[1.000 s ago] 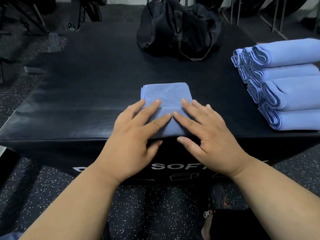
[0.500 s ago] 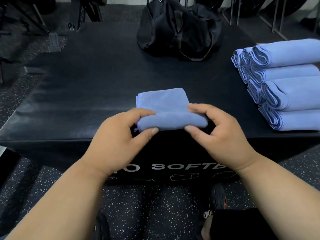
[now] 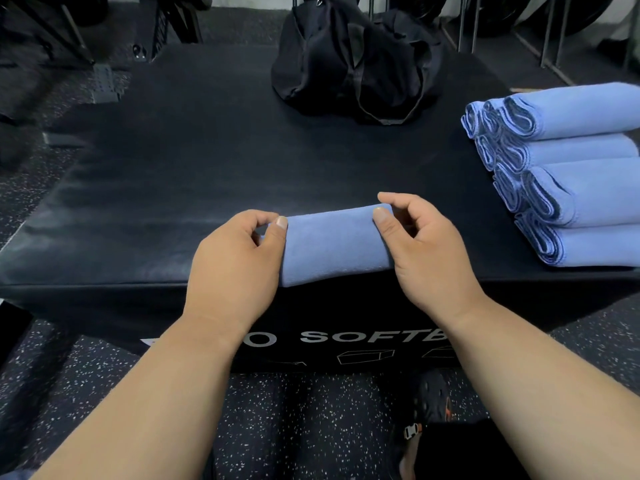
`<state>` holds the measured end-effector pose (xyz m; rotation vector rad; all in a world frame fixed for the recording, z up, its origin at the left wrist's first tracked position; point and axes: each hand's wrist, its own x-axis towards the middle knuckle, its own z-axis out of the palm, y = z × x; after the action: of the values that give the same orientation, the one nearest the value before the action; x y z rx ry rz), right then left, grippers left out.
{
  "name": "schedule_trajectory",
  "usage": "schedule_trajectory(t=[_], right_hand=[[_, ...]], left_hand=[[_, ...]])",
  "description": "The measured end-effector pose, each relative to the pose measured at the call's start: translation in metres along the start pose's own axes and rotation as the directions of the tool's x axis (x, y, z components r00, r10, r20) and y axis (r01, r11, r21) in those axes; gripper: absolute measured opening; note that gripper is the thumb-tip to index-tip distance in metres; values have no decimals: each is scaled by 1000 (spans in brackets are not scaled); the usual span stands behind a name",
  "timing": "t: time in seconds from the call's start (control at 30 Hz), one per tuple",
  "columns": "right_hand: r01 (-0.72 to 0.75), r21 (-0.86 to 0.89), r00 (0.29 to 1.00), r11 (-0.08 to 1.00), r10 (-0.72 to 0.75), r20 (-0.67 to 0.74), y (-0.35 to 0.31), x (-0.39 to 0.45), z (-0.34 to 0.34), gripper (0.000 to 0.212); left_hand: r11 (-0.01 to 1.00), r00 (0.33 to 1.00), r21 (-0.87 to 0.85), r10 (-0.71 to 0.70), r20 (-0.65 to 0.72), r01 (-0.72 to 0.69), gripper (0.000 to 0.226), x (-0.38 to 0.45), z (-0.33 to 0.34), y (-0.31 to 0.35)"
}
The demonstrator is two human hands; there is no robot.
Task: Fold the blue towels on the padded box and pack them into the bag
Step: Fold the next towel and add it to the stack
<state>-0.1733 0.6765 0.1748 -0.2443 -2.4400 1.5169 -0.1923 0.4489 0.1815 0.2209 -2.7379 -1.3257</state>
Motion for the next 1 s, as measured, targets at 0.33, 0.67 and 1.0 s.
schedule_trajectory(t=[0.33, 0.67, 1.0], right_hand=[[48, -223, 996, 974, -62, -57, 5, 8, 9, 32], [323, -459, 942, 828, -234, 240, 12, -9, 14, 48], [270, -425, 936, 864, -133, 326, 5, -15, 2, 52]], left_hand=[[819, 867, 288, 452, 210, -496, 54, -13, 14, 3], [883, 904, 249, 333, 267, -399, 52, -12, 15, -3], [967, 940, 119, 185, 285, -226, 50, 11, 4, -11]])
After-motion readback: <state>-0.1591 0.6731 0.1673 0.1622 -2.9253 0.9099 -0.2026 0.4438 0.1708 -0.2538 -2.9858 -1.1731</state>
